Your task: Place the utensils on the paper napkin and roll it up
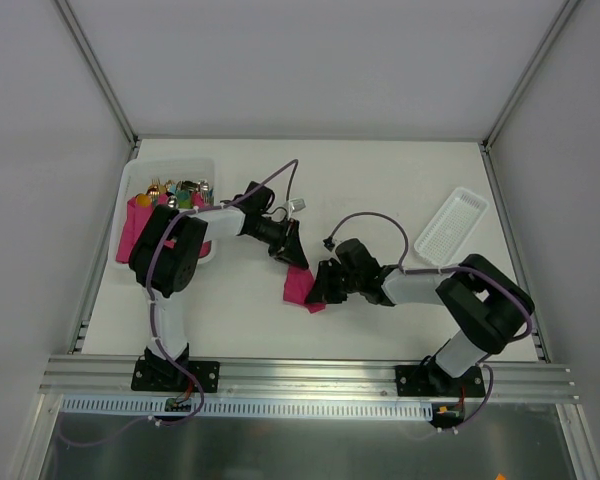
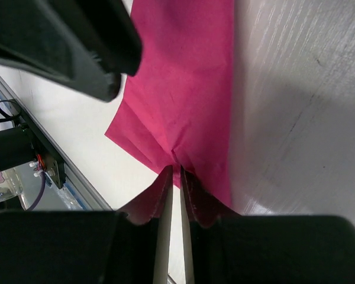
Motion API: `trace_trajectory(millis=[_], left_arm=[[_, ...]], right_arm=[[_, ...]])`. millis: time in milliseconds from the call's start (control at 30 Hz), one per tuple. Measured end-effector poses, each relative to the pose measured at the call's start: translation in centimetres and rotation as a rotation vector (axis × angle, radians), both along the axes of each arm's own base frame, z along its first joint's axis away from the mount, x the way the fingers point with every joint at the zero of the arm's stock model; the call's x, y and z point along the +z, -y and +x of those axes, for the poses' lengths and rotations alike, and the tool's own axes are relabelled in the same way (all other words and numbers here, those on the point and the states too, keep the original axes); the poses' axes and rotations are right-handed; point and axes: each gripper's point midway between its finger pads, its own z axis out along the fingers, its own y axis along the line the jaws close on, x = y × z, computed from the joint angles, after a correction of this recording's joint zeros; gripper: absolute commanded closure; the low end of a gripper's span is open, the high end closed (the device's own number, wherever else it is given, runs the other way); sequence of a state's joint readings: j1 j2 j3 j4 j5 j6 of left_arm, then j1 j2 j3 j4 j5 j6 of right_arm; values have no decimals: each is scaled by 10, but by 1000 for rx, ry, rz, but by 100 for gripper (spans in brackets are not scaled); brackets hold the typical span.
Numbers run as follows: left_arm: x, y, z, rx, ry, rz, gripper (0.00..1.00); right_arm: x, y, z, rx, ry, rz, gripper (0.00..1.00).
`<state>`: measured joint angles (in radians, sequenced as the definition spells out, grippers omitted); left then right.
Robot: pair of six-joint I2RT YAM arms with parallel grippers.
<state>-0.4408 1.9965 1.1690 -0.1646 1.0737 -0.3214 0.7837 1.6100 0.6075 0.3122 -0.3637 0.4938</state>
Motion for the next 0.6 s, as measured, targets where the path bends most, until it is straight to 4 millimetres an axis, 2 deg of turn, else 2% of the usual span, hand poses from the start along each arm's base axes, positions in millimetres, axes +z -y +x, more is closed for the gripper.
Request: trace_trajectory(millis=[100, 167, 400, 600], left_arm=[[7, -3, -1, -11, 30, -6, 83], [4, -5, -5, -18, 30, -1, 85], [-21, -19, -26, -40, -7, 62, 86], [-41, -32, -37, -65, -12, 138, 81]], right_arm=[[-1, -1, 0, -7, -9, 7, 86], [-1, -1, 0, -11, -14, 13, 87], [-2, -2, 0, -24, -34, 35, 87], [-2, -2, 0, -32, -53, 64, 86]])
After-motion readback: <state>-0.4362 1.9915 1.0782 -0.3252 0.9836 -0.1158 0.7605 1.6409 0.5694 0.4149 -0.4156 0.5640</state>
